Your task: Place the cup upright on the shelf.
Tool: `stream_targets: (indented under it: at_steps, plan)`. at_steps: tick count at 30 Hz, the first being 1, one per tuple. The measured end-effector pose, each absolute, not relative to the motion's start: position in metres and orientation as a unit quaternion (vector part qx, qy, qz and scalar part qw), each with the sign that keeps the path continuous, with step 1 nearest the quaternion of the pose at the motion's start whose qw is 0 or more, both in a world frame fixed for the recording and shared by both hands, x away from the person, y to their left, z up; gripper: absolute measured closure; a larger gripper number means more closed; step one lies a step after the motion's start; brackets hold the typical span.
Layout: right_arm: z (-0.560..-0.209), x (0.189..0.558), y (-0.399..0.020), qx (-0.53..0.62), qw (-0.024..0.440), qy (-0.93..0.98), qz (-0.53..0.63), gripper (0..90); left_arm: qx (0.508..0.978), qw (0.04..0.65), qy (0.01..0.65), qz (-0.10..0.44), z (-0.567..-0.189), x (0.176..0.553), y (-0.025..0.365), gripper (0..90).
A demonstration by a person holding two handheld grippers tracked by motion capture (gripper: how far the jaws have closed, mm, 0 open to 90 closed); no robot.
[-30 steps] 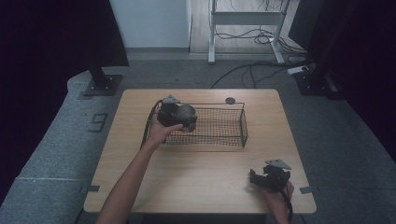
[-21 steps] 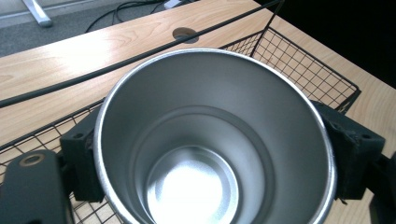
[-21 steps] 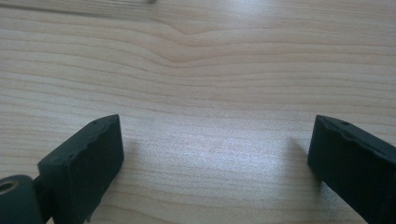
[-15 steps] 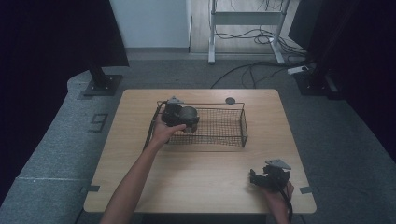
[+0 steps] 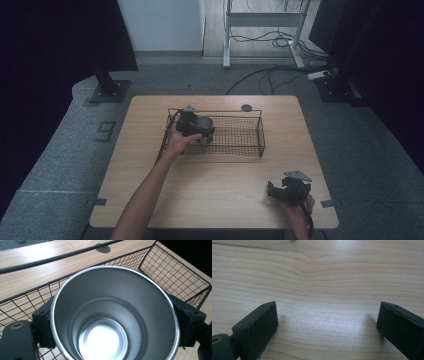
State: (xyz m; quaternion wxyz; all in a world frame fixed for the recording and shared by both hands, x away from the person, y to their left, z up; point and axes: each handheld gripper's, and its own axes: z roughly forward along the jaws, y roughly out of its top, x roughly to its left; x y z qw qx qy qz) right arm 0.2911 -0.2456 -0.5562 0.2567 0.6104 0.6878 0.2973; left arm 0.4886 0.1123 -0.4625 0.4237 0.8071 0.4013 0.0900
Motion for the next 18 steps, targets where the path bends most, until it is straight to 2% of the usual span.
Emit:
stream_targets:
  at_steps: [18]
  plan:
    - [-0.556, 0.291, -0.246, 0.610, 0.257, 0.688, 0.297, 3.4, 0.811, 0.398, 0.422, 0.077, -0.476, 0.495, 0.109, 14.0]
